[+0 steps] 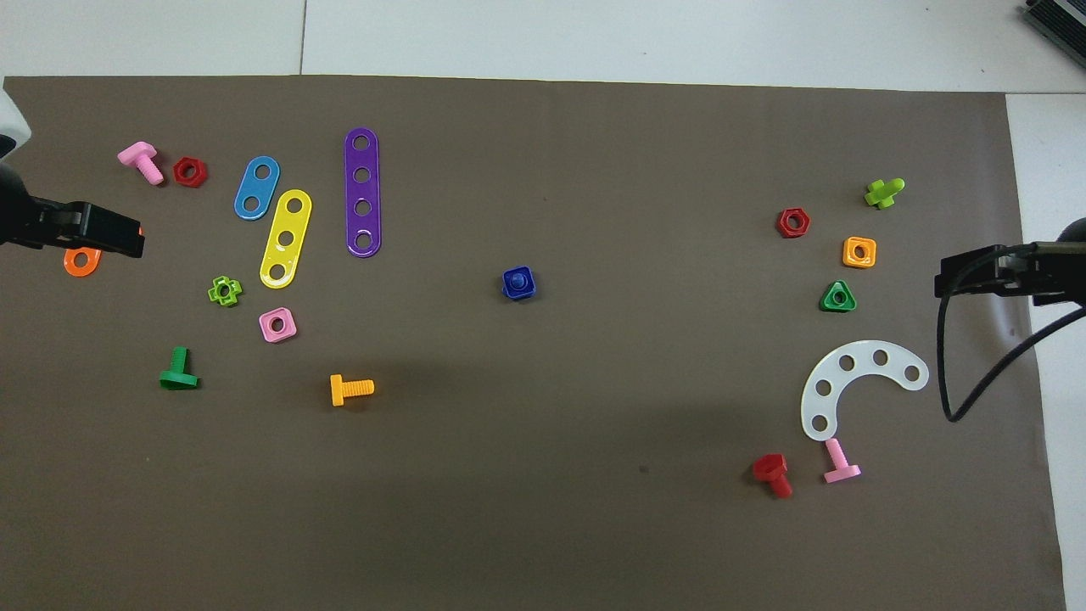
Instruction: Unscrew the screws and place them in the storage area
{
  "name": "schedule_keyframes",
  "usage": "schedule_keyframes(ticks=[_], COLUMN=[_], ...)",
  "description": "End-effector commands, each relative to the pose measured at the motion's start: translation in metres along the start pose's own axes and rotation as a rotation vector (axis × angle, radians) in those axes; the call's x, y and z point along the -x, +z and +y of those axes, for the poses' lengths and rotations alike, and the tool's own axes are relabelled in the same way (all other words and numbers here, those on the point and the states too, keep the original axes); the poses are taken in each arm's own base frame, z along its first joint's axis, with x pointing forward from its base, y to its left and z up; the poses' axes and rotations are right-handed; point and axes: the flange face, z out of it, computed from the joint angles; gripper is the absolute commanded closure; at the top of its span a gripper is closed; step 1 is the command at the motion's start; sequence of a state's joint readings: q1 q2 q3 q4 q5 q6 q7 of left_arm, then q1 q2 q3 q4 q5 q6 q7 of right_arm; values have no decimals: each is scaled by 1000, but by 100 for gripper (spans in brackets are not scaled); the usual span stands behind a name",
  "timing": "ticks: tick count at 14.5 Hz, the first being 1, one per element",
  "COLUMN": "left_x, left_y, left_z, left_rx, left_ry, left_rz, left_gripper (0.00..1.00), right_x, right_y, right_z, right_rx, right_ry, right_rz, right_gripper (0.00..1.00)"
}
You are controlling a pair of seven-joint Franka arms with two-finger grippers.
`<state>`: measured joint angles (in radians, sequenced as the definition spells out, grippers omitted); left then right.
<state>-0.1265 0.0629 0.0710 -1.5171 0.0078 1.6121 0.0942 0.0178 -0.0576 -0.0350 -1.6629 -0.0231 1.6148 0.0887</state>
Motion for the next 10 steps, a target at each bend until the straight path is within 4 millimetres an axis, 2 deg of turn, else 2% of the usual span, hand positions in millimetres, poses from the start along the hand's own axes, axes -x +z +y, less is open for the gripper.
schedule_keyframes(ticks=[1,7,8,10], left_x=[7,9,10,7], left_y=[-1,7,10,15], left_z=[-2,4,11,38], left_rx=[-16,-14,-9,-4], left_ry=[3,12,23,38], left_rz=[8,-6,-13,-22], left_gripper=[0,0,0,0], right_x=[6,6,6,6], right_y=[-2,-2,-2,-2], right_z=[0,0,0,0], right_rx=[-11,-11,-11,-12], right_ry=[10,10,10,10], right_rz=[-4,-4,-4,-5], right_gripper=[0,0,0,0])
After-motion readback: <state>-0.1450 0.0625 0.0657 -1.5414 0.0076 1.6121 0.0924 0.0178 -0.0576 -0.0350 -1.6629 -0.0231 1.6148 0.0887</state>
